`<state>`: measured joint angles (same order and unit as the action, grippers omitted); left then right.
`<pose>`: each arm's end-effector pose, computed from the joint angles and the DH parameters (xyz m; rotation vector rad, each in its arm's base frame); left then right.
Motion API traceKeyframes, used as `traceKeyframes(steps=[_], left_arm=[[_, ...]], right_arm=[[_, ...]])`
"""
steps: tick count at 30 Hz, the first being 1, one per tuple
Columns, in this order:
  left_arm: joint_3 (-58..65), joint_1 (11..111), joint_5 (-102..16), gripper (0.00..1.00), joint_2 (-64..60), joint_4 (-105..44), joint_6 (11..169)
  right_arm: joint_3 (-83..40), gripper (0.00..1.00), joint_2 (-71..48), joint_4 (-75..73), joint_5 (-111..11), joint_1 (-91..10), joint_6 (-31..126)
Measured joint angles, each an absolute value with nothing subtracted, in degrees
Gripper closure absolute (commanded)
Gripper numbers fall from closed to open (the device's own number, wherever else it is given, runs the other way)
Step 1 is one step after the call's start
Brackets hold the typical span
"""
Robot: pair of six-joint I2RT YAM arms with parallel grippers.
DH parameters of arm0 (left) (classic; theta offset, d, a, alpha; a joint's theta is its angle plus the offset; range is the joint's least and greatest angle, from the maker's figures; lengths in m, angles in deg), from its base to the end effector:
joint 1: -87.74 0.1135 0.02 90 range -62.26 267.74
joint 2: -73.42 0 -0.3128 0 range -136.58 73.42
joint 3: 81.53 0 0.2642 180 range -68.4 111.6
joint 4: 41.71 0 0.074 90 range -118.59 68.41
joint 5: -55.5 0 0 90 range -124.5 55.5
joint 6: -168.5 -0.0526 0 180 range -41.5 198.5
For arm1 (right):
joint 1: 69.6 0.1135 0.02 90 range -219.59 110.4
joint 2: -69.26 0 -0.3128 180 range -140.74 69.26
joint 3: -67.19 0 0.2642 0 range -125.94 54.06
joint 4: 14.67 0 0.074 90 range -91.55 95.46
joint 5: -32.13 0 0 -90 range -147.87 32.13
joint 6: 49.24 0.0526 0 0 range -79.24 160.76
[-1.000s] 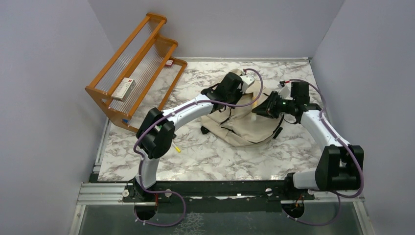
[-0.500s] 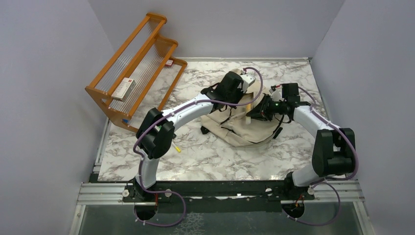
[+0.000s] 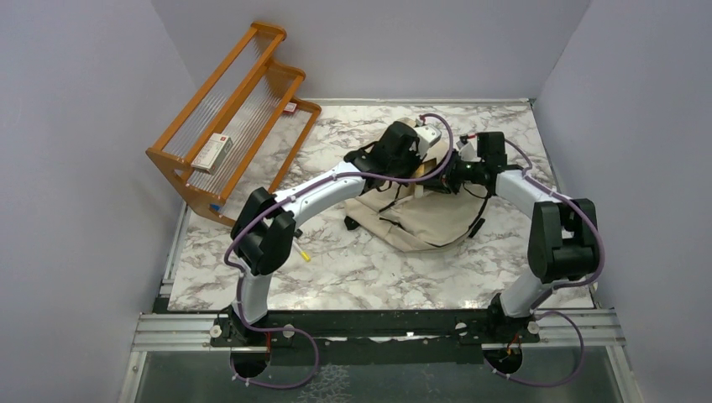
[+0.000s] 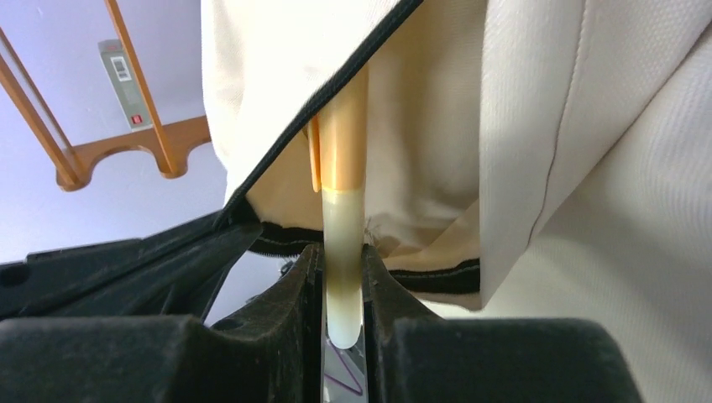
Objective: Pack the student bag
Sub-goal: Place the stationery in the student bag.
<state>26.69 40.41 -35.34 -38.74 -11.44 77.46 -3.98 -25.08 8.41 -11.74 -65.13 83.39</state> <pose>0.3426 -0.3728 0.3139 0.9122 2.0102 -0.4742 0.3589 0.0661 0.2417 0.4013 2.4296 1.3369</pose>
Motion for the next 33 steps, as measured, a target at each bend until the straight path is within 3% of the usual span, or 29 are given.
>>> traceKeyframes(steps=[16, 19, 23, 27, 33], left_arm=[[26.6, 40.5, -35.0, 1.00, -36.9, -10.4, 78.7], [26.1, 40.5, -34.9, 1.00, -36.3, -10.4, 79.2], [25.3, 40.5, -34.7, 1.00, -36.3, -10.4, 79.6], [24.6, 40.6, -33.8, 1.00, -35.7, -10.5, 79.9], [23.6, 40.6, -32.8, 1.00, -35.2, -11.5, 80.5]], right_arm=[[-4.0, 0.98, -30.0, -11.0, -14.6, -59.7, 91.7], [-4.0, 0.92, -32.2, -13.4, -15.6, -57.7, 91.3], [-4.9, 0.75, -34.6, -14.3, -16.7, -54.7, 90.6], [-5.1, 0.64, -35.0, -14.6, -18.0, -54.2, 89.6], [-4.7, 0.57, -34.1, -13.9, -21.0, -54.0, 87.1]])
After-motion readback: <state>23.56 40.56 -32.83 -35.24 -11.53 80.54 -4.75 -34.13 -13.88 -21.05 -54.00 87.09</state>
